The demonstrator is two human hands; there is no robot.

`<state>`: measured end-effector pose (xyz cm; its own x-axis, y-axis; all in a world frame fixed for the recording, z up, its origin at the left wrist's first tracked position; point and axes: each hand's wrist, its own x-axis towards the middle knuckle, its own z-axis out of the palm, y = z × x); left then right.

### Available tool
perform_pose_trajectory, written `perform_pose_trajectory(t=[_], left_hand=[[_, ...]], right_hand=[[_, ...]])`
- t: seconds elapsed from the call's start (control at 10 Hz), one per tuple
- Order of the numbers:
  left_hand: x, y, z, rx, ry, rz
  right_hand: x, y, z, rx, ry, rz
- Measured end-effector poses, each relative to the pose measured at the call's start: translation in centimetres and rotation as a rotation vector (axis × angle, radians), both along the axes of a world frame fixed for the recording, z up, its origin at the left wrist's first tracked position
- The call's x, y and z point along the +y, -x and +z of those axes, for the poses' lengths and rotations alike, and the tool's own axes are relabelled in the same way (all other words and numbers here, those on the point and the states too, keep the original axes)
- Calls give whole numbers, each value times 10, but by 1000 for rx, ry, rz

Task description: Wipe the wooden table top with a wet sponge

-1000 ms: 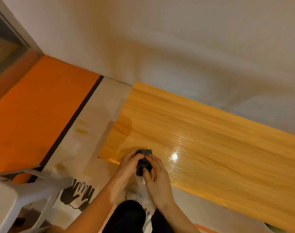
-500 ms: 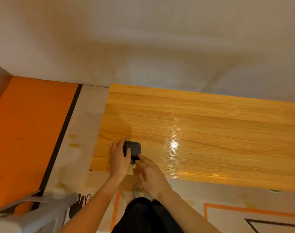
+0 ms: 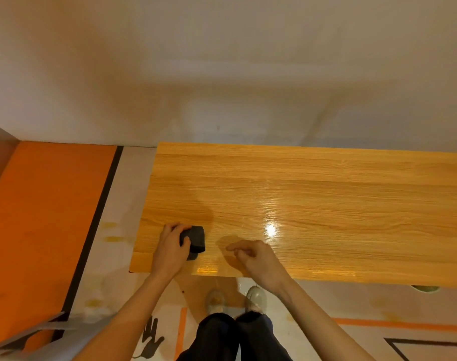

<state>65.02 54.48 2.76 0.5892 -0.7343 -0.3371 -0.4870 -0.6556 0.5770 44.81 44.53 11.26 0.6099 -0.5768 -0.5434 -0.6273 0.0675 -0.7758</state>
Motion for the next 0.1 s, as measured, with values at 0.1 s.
perform_pose_trajectory(t=[0.1], left_hand=[[-13, -3, 32, 42, 206, 71]], right_hand=[[-16, 14, 33, -152, -53, -192]])
